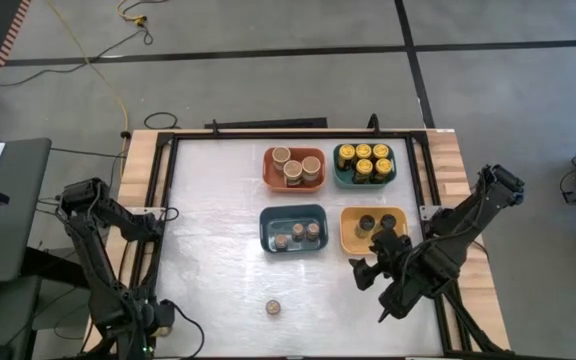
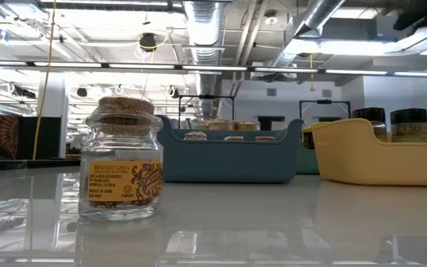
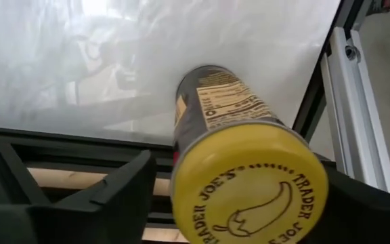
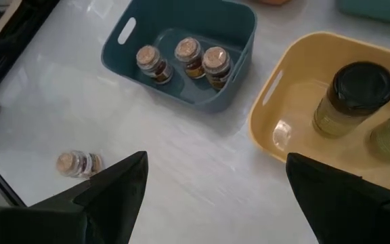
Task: Sort spices by type
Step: Put the yellow spice bottle into the green bin
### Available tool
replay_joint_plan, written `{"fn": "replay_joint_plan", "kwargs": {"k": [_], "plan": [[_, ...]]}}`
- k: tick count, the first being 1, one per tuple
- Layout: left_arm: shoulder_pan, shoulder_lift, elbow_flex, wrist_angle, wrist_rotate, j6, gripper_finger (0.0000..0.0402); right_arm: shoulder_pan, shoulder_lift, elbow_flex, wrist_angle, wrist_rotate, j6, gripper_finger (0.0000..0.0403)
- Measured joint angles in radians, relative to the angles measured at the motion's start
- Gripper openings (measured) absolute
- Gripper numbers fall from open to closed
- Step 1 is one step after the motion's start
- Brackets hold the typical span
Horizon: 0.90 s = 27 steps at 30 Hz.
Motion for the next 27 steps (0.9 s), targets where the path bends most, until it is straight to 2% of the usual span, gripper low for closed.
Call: {"fn": "replay_joint_plan", "kwargs": {"k": [5, 8, 11, 13, 19, 21, 27], "plan": [[0.019, 0.000, 0.000, 0.000, 0.001, -0.005, 0.0246, 0.014, 0.000, 0.000, -0.013, -0.010, -0.094, 0.0376], [0.055, -0.001, 0.001, -0.006, 0.025, 0.007, 0.0222, 0.033, -0.002, 0.000, -0.082, -0.045, -0.107, 0.0376], [0.113, -0.007, 0.001, -0.028, 0.037, 0.025, 0.0214, 0.058, -0.005, -0.011, -0.177, -0.061, -0.087, 0.0376], [0.164, -0.019, 0.000, -0.073, 0.026, 0.027, 0.0215, 0.072, -0.034, -0.055, -0.179, -0.080, -0.084, 0.0376], [0.363, -0.083, 0.021, -0.219, 0.034, 0.143, 0.0218, 0.084, -0.241, -0.330, 0.016, -0.078, -0.115, 0.0376], [0.445, -0.105, 0.046, -0.257, 0.016, 0.195, 0.0218, 0.078, -0.333, -0.419, 0.086, -0.048, -0.163, 0.0376], [0.721, -0.115, 0.197, -0.407, -0.130, 0.350, 0.0217, 0.019, -0.637, -0.607, 0.274, 0.020, -0.464, 0.0376]]}}
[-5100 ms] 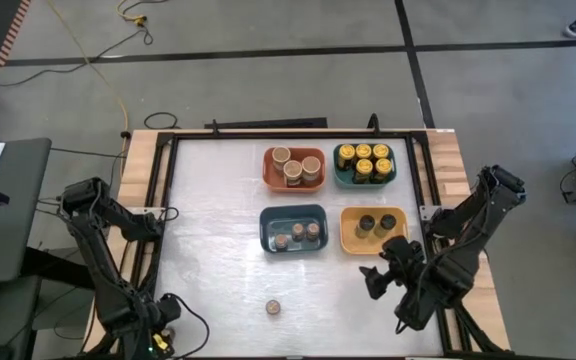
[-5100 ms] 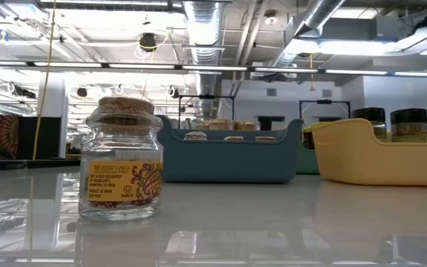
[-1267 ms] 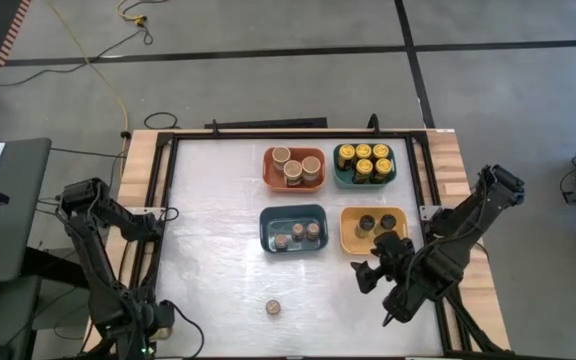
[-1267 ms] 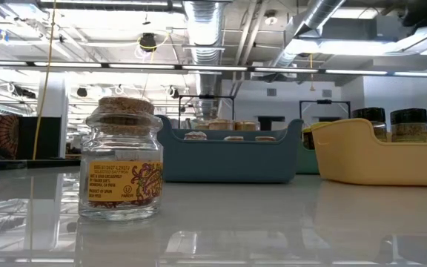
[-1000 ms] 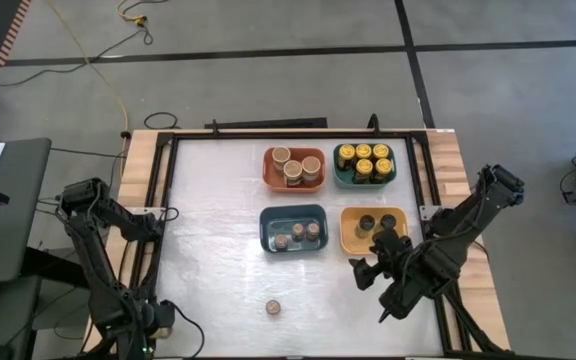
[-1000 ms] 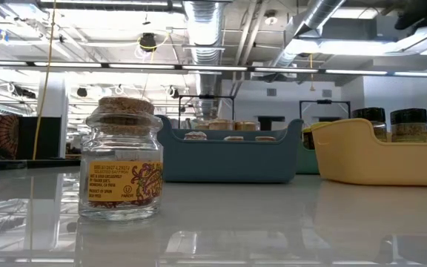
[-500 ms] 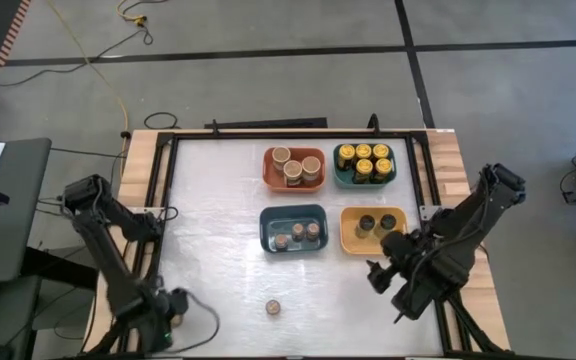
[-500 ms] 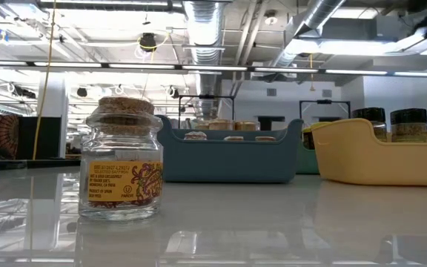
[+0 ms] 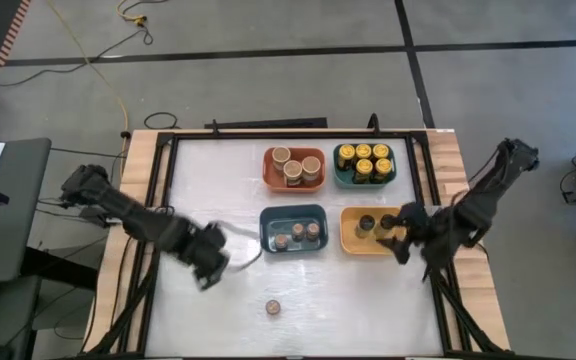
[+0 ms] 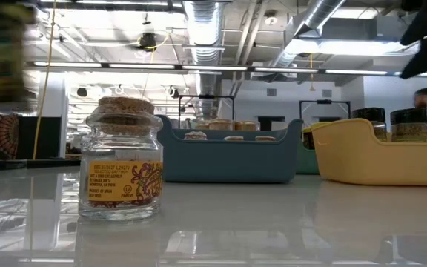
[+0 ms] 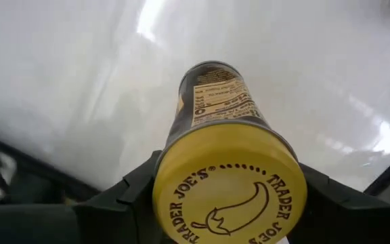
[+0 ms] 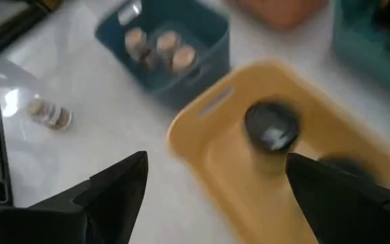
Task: Sort spices by type
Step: Put the yellow spice bottle into the green bin
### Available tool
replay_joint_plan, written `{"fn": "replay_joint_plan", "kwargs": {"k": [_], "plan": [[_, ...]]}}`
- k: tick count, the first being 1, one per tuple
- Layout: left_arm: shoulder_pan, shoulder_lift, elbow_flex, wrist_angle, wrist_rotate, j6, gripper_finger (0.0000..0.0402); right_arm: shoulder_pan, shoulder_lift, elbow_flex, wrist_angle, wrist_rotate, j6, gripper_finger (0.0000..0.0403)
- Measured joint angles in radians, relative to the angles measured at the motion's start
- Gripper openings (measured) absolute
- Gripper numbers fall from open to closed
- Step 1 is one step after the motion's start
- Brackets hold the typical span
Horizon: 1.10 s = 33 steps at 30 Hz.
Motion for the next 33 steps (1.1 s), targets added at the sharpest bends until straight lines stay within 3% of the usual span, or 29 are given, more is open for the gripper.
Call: {"fn": "replay_joint_plan", "kwargs": {"k": [8, 15, 21, 27, 33], "plan": [[0.343, 0.002, 0.221, 0.008, -0.104, 0.133, 0.0217, -0.150, -0.348, -0.143, 0.148, 0.177, -0.385, 0.0376], [0.544, 0.114, 0.421, 0.109, -0.097, 0.286, 0.0217, -0.318, -0.455, -0.309, 0.528, 0.084, -0.692, 0.0376], [0.638, 0.367, 0.710, 0.063, 0.002, 0.428, 0.0217, -0.434, -0.328, -0.353, 0.764, 0.065, -0.870, 0.0371], [0.682, 0.609, 1.021, -0.089, 0.026, 0.489, 0.0218, -0.469, -0.118, -0.353, 1.068, 0.061, -1.147, 0.0364], [0.690, 0.635, 0.987, -0.074, 0.086, 0.508, 0.0219, -0.528, 0.134, -0.348, 1.403, 0.060, -1.324, 0.0363]]}}
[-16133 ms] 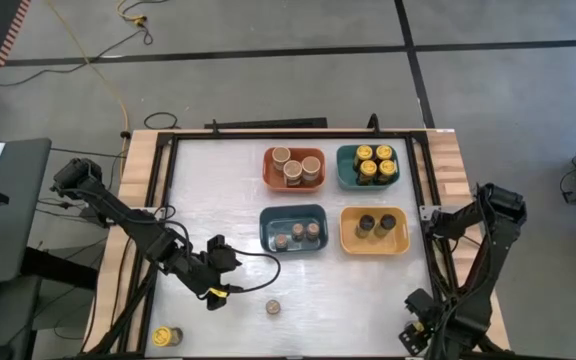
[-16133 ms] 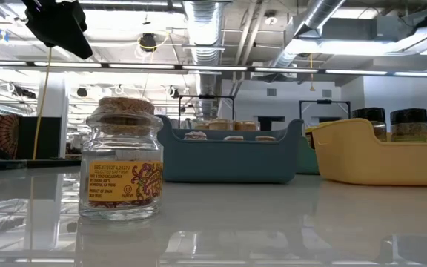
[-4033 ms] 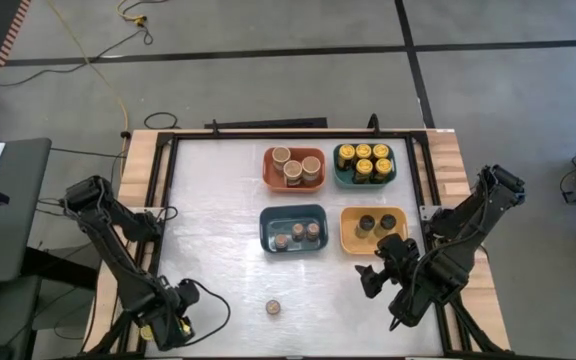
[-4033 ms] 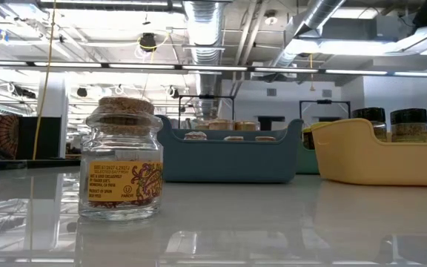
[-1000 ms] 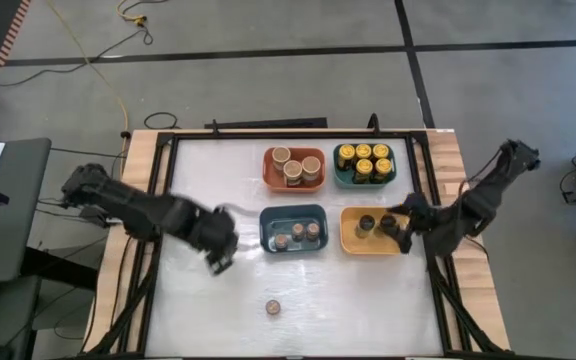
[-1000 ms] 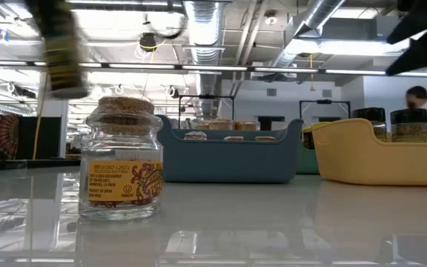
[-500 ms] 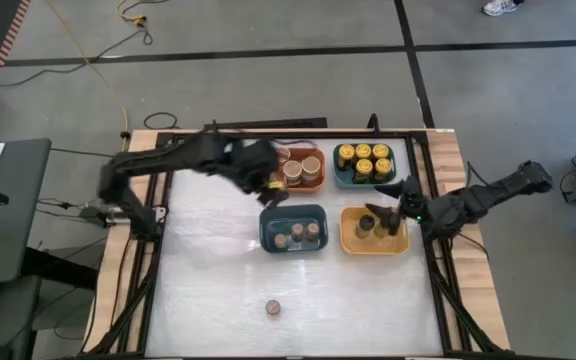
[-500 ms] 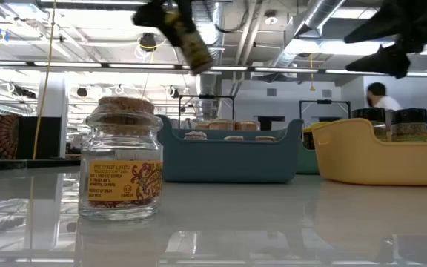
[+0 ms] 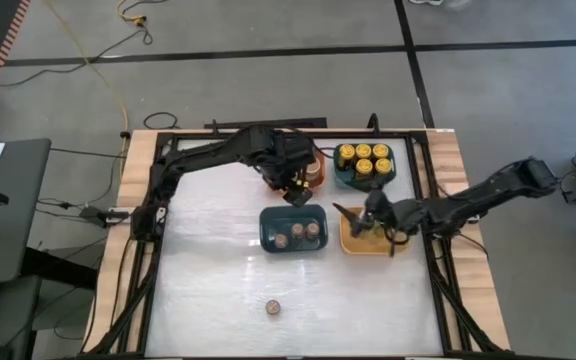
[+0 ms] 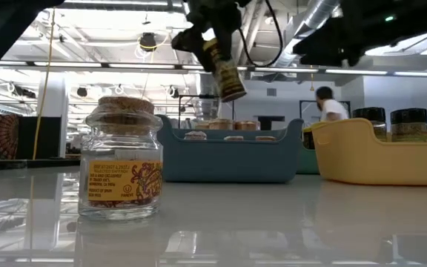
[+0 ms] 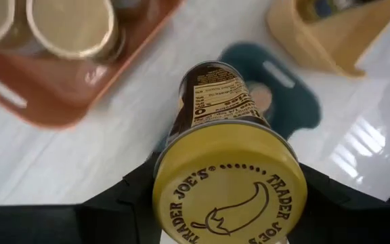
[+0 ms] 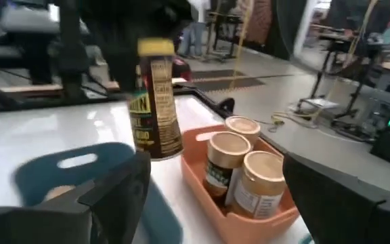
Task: Sort spices by type
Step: Put the yellow spice bottle into the green bin
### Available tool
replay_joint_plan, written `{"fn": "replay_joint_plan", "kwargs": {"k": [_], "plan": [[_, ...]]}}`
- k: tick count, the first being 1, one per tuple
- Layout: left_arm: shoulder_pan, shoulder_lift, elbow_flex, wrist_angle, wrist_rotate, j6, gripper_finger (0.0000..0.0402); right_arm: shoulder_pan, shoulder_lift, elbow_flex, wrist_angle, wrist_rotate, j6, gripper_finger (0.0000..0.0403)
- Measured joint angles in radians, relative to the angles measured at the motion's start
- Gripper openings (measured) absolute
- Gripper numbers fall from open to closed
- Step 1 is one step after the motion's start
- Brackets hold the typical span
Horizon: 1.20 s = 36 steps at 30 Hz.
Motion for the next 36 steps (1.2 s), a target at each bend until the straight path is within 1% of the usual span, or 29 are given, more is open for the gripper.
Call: {"fn": "replay_joint_plan", "kwargs": {"k": [2, 6, 11, 14, 16, 21, 24, 27, 30, 31, 34, 36], "plan": [[0.001, -0.005, 0.002, 0.015, -0.003, 0.000, 0.0219, -0.027, 0.079, 0.024, 0.027, -0.002, -0.006, 0.0363], [0.003, -0.007, 0.002, 0.039, -0.018, 0.000, 0.0219, -0.081, 0.221, 0.116, 0.032, -0.095, -0.006, 0.0363], [-0.003, -0.007, 0.002, 0.039, -0.030, -0.011, 0.0220, -0.120, 0.373, 0.252, 0.029, -0.147, -0.006, 0.0363], [-0.009, -0.007, 0.002, 0.038, -0.033, -0.013, 0.0220, -0.137, 0.436, 0.320, -0.004, -0.206, 0.008, 0.0363], [-0.015, -0.007, 0.008, 0.036, -0.034, -0.014, 0.0220, -0.145, 0.474, 0.358, -0.043, -0.212, 0.033, 0.0363], [-0.034, -0.008, 0.013, 0.049, -0.034, -0.018, 0.0220, -0.153, 0.537, 0.438, -0.125, -0.212, 0.036, 0.0356], [-0.045, -0.007, 0.013, 0.047, -0.034, -0.020, 0.0220, -0.152, 0.555, 0.464, -0.150, -0.212, 0.036, 0.0329], [-0.052, -0.007, 0.013, 0.044, -0.034, -0.021, 0.0220, -0.150, 0.555, 0.477, -0.163, -0.212, 0.037, 0.0282], [-0.053, -0.007, 0.013, 0.044, -0.032, -0.033, 0.0220, -0.145, 0.545, 0.478, -0.192, -0.213, 0.040, 0.0227], [-0.052, -0.007, 0.013, 0.047, -0.026, -0.037, 0.0220, -0.142, 0.542, 0.478, -0.200, -0.210, 0.047, 0.0217], [-0.052, -0.007, 0.013, 0.048, -0.026, -0.047, 0.0220, -0.142, 0.540, 0.478, -0.200, -0.211, 0.050, 0.0217], [-0.052, -0.007, 0.013, 0.048, -0.007, -0.049, 0.0220, -0.136, 0.540, 0.478, -0.204, -0.211, 0.055, 0.0217]]}}
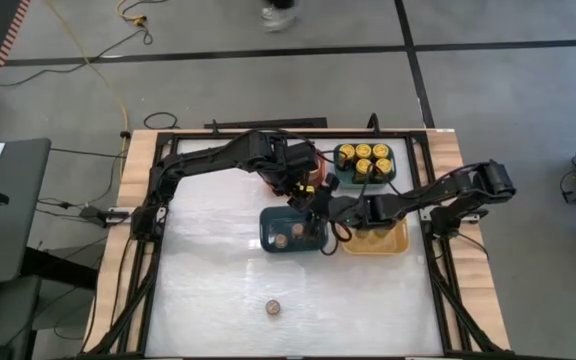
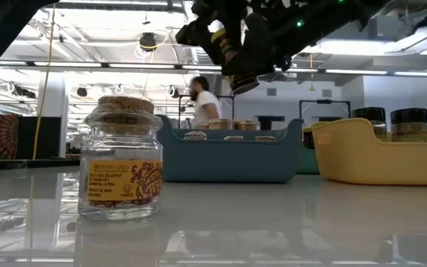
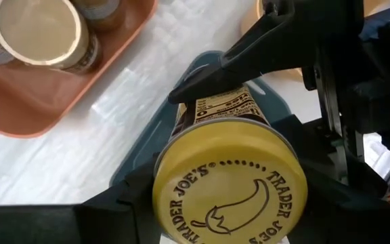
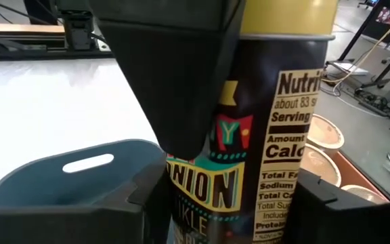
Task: Sort spices by type
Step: Put the yellow spice bottle into the green bin
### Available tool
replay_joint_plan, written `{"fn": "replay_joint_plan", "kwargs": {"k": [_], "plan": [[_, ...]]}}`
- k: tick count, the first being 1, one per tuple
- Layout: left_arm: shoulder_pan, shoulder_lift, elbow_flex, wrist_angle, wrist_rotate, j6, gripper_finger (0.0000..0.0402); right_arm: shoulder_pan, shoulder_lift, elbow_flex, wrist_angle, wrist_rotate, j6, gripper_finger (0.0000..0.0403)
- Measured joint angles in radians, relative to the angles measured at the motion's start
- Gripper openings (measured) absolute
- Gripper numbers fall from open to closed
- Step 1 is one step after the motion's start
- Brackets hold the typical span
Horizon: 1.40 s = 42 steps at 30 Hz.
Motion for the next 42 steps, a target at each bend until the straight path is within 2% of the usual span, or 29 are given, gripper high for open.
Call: {"fn": "replay_joint_plan", "kwargs": {"k": [12, 20, 24, 27, 30, 33, 36, 38, 40, 42], "plan": [[0.003, 0.000, 0.000, 0.007, 0.007, 0.033, 0.0227, 0.013, 0.000, 0.000, -0.001, 0.005, 0.004, 0.0217], [0.006, -0.001, 0.000, 0.013, 0.006, 0.080, 0.0293, 0.014, -0.007, -0.002, -0.021, -0.004, 0.004, 0.0217], [0.014, -0.026, -0.001, -0.014, -0.003, 0.074, 0.0304, 0.021, -0.057, -0.001, -0.153, 0.002, 0.007, 0.0217], [0.021, -0.082, -0.001, -0.051, -0.074, 0.100, 0.0304, 0.026, -0.123, -0.002, -0.301, 0.008, 0.084, 0.0217], [0.024, -0.145, 0.000, -0.120, -0.174, 0.163, 0.0304, 0.028, -0.208, -0.001, -0.506, 0.007, 0.258, 0.0217], [0.015, -0.207, -0.006, -0.194, -0.299, 0.188, 0.0304, 0.031, -0.305, -0.003, -0.754, 0.064, 0.482, 0.0217], [0.022, -0.317, -0.079, -0.143, -0.317, 0.230, 0.0304, 0.085, -0.422, -0.045, -0.879, 0.156, 0.614, 0.0217], [0.030, -0.407, -0.170, -0.084, -0.346, 0.254, 0.0304, 0.133, -0.509, -0.085, -0.929, 0.179, 0.701, 0.0217], [0.033, -0.501, -0.310, 0.002, -0.385, 0.269, 0.0304, 0.183, -0.592, -0.129, -0.929, 0.201, 0.781, 0.0218], [0.044, -0.608, -0.495, 0.159, -0.389, 0.290, 0.0304, 0.228, -0.660, -0.164, -0.926, 0.233, 0.841, 0.0221]]}}
